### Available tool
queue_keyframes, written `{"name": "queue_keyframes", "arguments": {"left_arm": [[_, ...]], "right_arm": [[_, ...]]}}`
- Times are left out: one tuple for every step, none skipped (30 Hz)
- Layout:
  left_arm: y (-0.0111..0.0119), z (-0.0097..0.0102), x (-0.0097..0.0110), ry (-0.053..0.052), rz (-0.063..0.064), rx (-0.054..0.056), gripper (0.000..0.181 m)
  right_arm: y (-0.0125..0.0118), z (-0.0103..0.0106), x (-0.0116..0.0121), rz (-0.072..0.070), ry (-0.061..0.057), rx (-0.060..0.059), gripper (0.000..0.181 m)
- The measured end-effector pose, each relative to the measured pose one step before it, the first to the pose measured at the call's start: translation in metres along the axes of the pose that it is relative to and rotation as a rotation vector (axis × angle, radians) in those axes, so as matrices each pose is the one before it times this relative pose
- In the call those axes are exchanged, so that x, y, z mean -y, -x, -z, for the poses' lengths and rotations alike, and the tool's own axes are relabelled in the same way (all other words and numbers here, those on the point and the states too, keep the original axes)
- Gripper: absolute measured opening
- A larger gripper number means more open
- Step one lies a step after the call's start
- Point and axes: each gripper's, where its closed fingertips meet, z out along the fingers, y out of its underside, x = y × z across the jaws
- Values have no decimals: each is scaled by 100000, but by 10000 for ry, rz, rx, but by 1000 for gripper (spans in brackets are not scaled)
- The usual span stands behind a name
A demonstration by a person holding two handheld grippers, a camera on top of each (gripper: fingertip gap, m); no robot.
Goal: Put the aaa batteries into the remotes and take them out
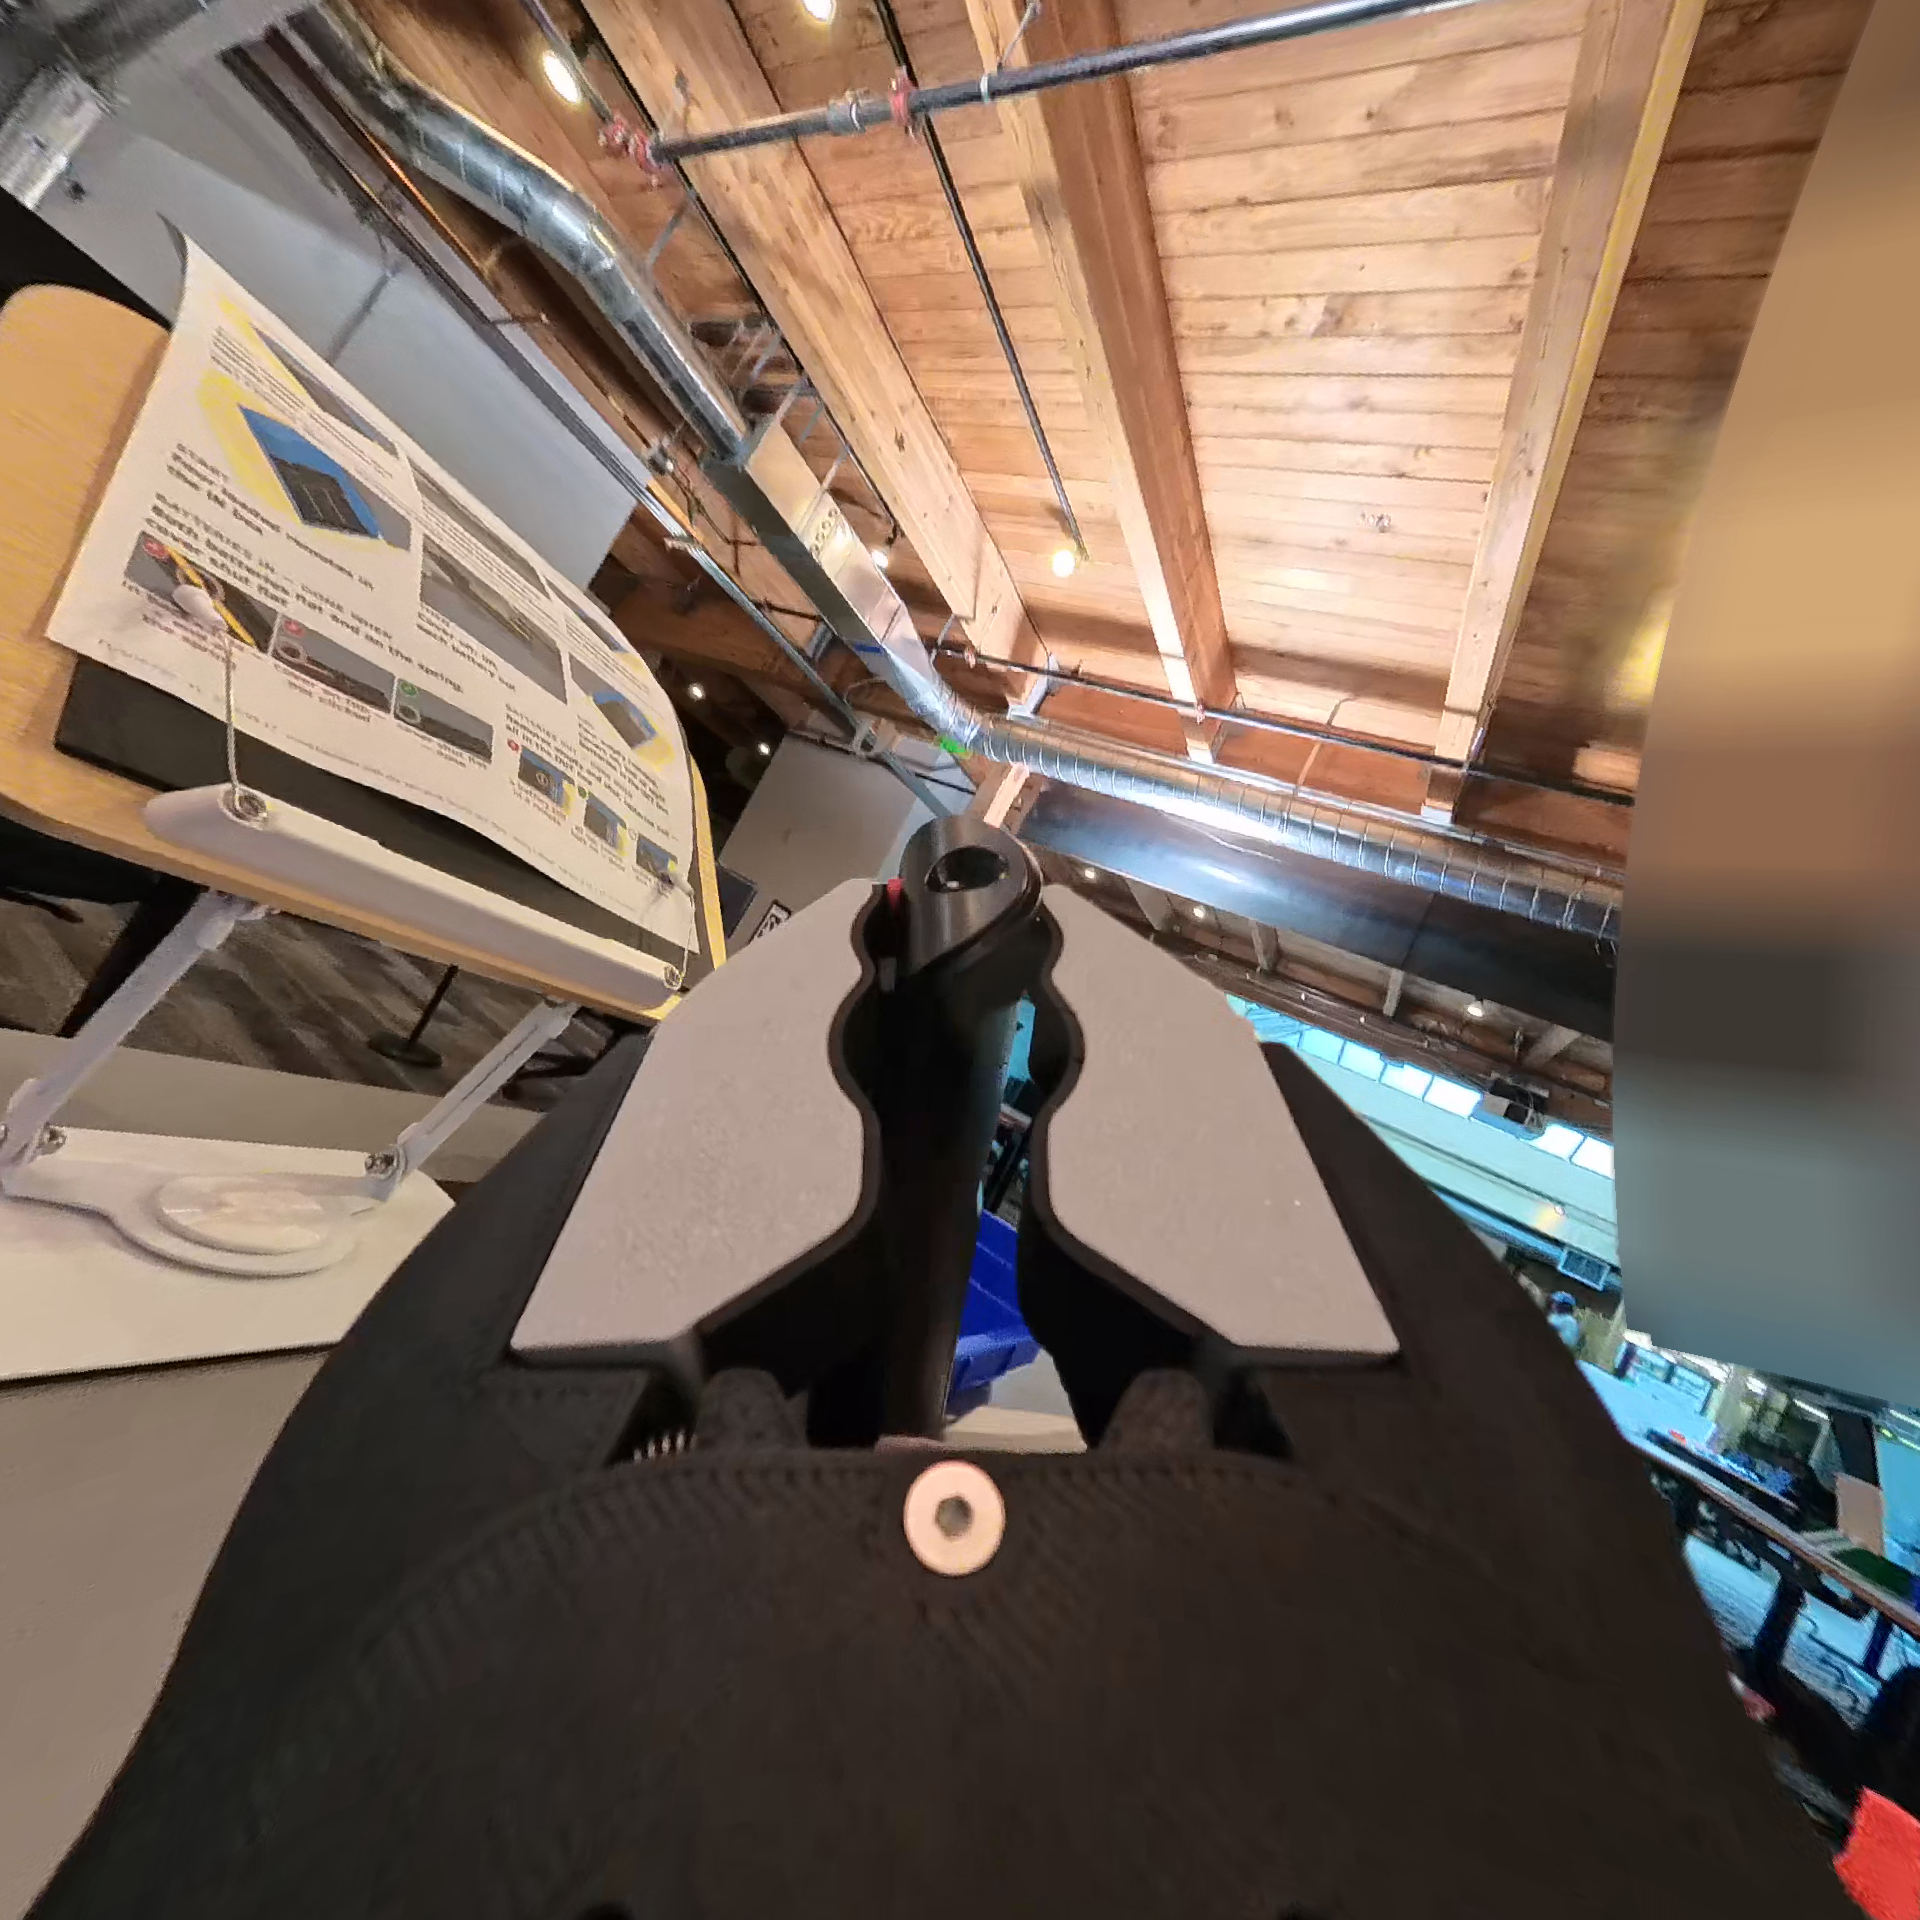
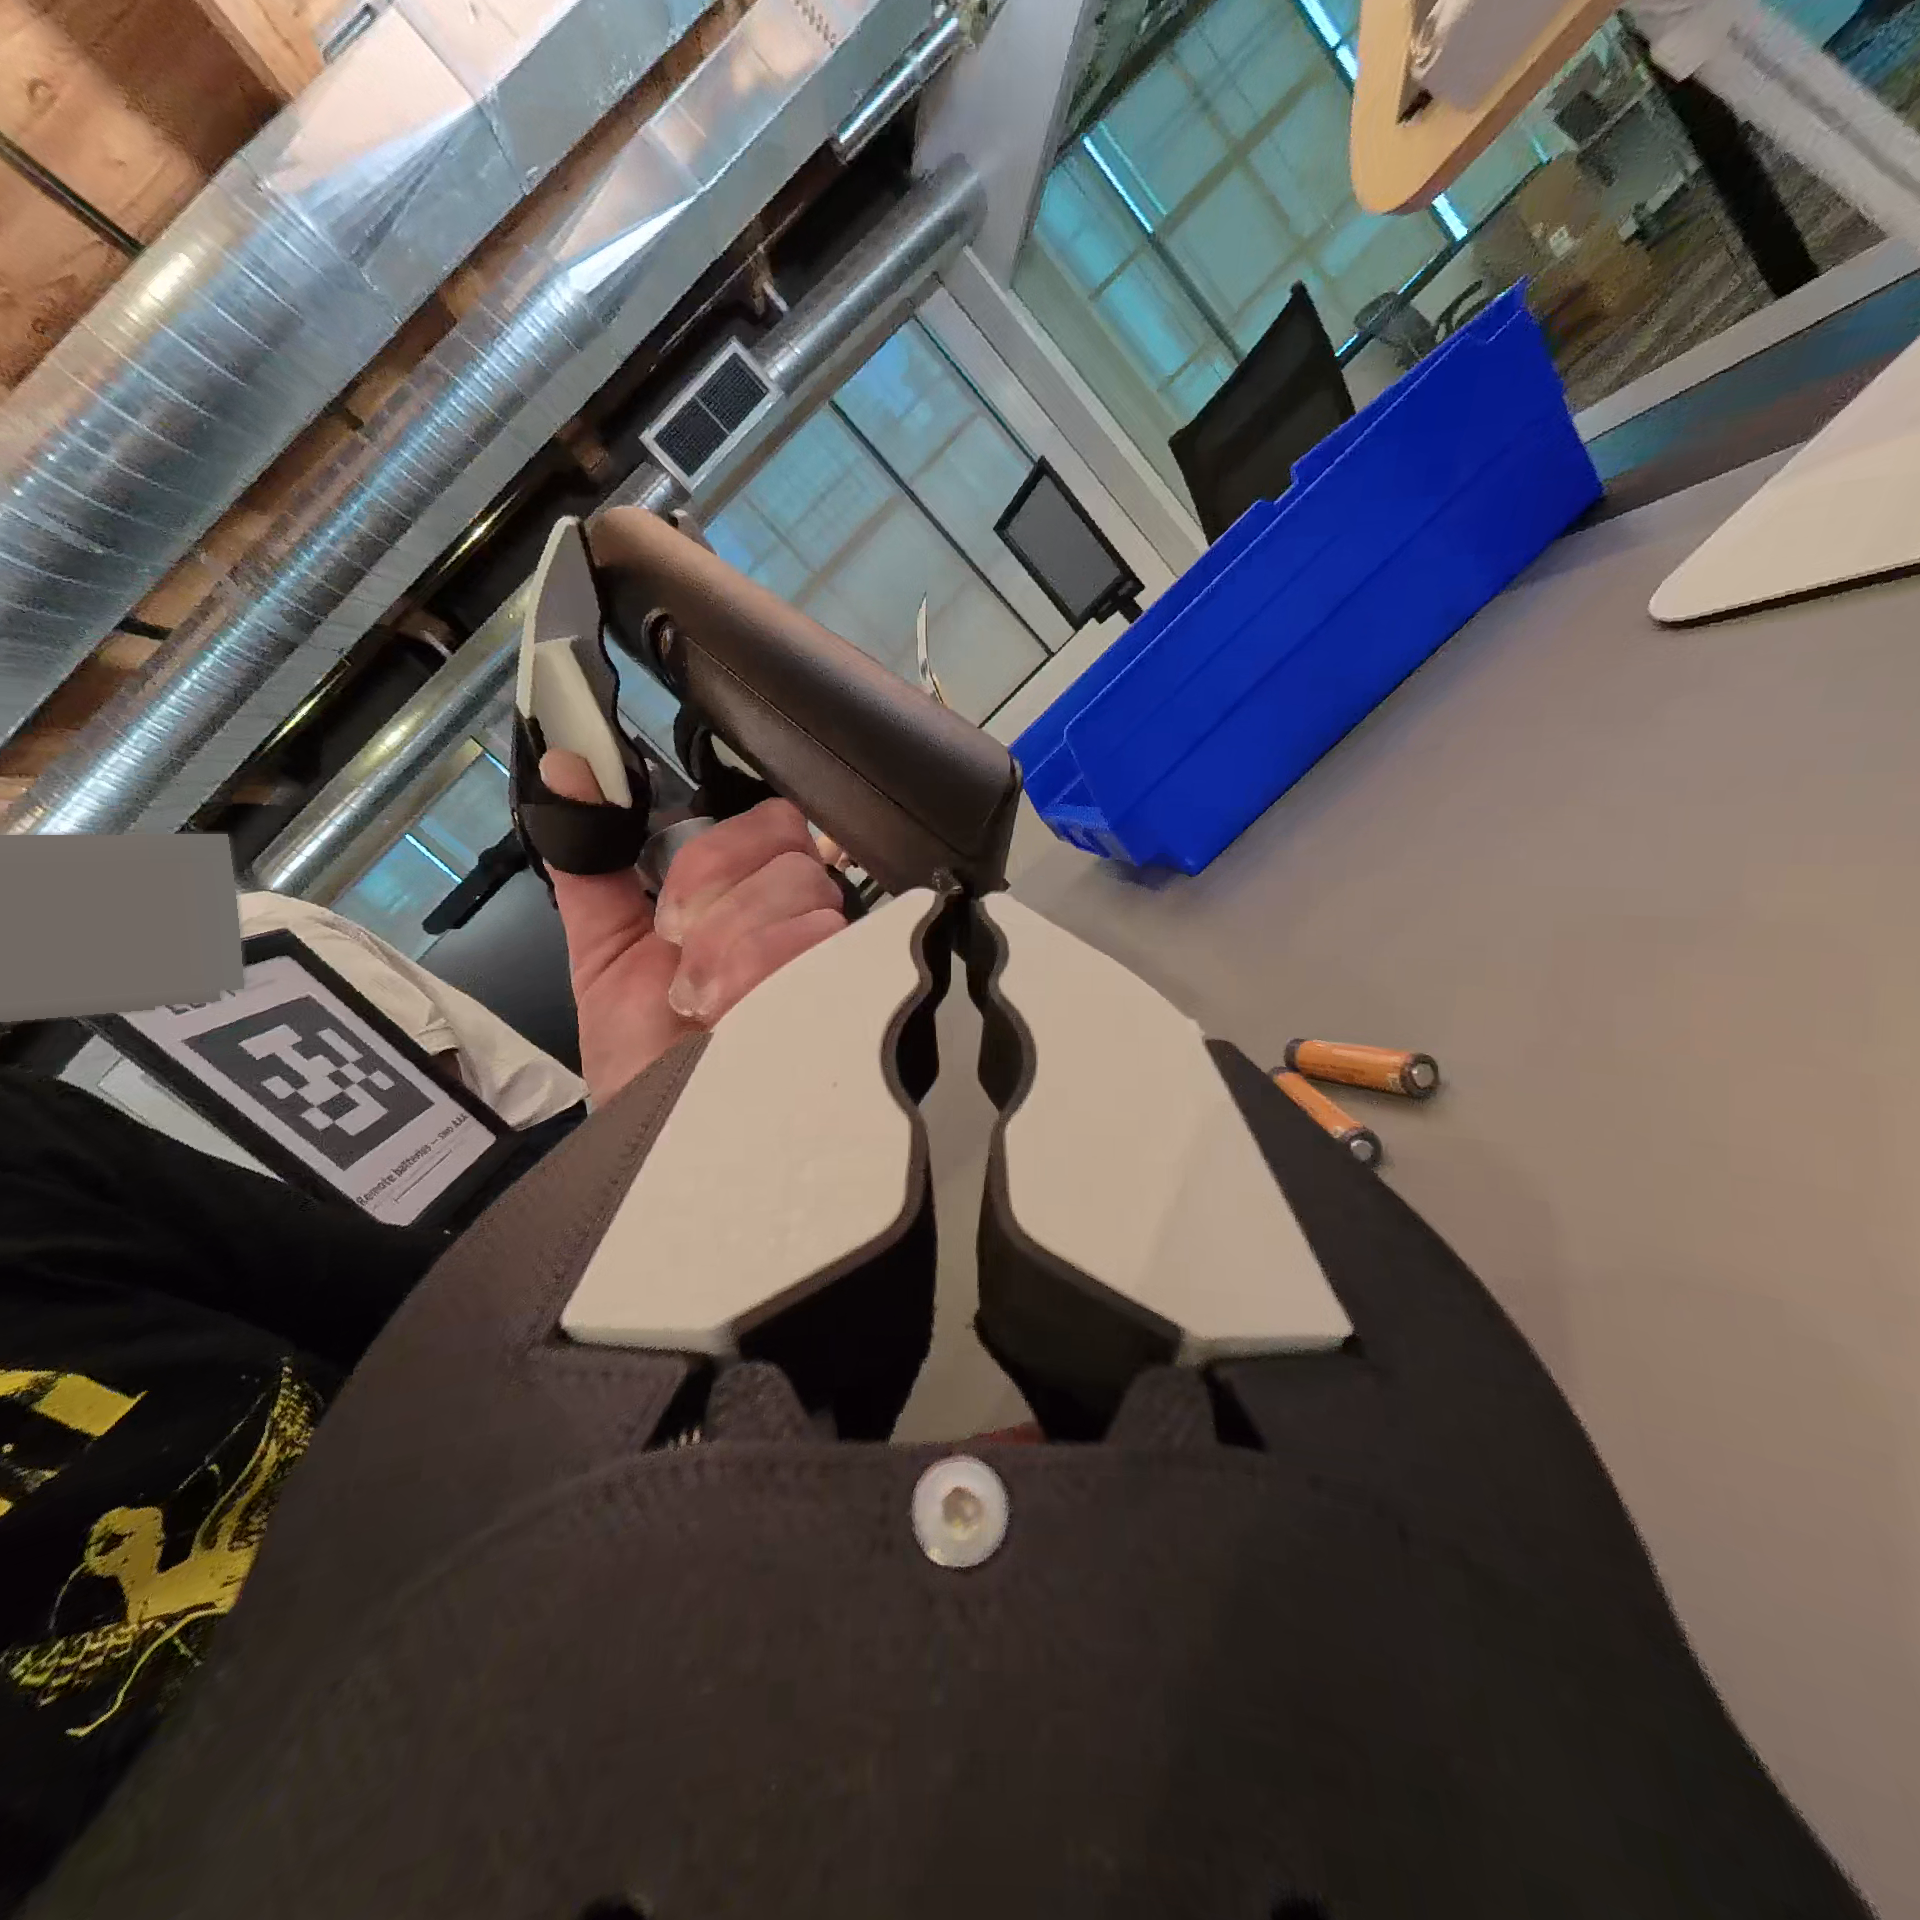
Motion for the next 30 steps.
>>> {"name": "queue_keyframes", "arguments": {"left_arm": [[-112, -8, 94, -129, 66, -71, 25], [-149, -53, 64, -2, 2, -82, 25], [-155, -48, -15, 58, -139, -30, 25], [-77, -29, -103, 18, 58, -26, 25], [-1, 9, -107, -31, 78, -11, 26], [101, 15, -146, 51, 2, 46, 25], [119, -11, -131, 71, 54, 22, 26], [106, -17, -111, 51, 96, 0, 26], [142, 13, -38, 35, 51, 34, 26], [143, 18, -105, 119, 67, 29, 25], [-128, 23, -78, 58, 261, -193, 24], [-65, 8, -13, -44, 343, -98, 24], [195, 15, -16, -55, -79, 149, 24], [276, -14, -6, 51, -207, 165, 24], [148, 28, 249, -75, 122, -31, 24], [154, 68, 331, -139, 276, -59, 24], [180, 48, 226, -130, 178, 5, 24], [76, 6, 4, -66, 77, 2, 24], [-42, -84, -187, -2, 163, -30, 24], [-132, -146, -244, -46, 291, -99, 24], [-215, -228, -454, 29, 312, -149, 24], [-247, -224, -656, 117, 208, -125, 24], [-208, -186, -648, 129, 156, -94, 24], [-97, -19, -18, -207, 142, -27, 24], [-174, -94, -255, 169, 26, -124, 24], [-242, -91, -285, 240, -78, -199, 26], [-342, -71, -245, 250, -104, -284, 29], [-237, -154, -285, 317, -283, -153, 46], [-425, -188, -423, 463, -397, -260, 53], [-726, -137, -368, 522, -443, -516, 58]], "right_arm": [[86, 47, 17, 211, 25, -22, 1], [113, -51, -165, 326, 124, -49, 1], [81, 26, 122, 122, -14, 45, 1], [-56, 125, 373, 2, -37, 77, 1], [-140, 149, 386, 112, 5, 1, 1], [-155, 129, 229, 106, 35, -33, 1], [-190, 86, -15, 61, 83, -58, 0], [-185, 24, -246, 81, 168, -77, 0], [-261, 33, -235, 40, 121, -130, 0], [-328, 126, -8, 68, 37, -173, 0], [-248, 251, 257, 87, -39, -94, 0], [-173, 265, 392, 0, -86, -19, 0], [-110, 220, 247, 7, -2, -33, 0], [1, 147, 106, -37, 36, -18, 0], [100, 178, 119, -298, -66, 141, 0], [181, 273, 151, -409, -143, 300, 0], [361, 201, -26, -279, -35, 336, 0], [709, -140, -358, -311, 200, 484, 18], [1079, -464, -507, -290, 272, 688, 27], [694, -680, -536, -160, 225, 383, 34], [309, -749, -443, -30, 129, 112, 42], [422, -676, -297, 30, 64, 243, 44], [492, -408, 90, 115, -142, 332, 38], [298, -43, 357, 222, -241, 183, 24], [95, 212, 289, 183, -93, 88, 23], [201, 343, 171, 0, 45, 207, 22], [304, 393, 239, -171, 40, 292, 22], [453, 434, 307, -197, 44, 415, 21], [446, 473, 298, -226, 112, 427, 21], [355, 490, 381, -249, 54, 316, 21]]}}
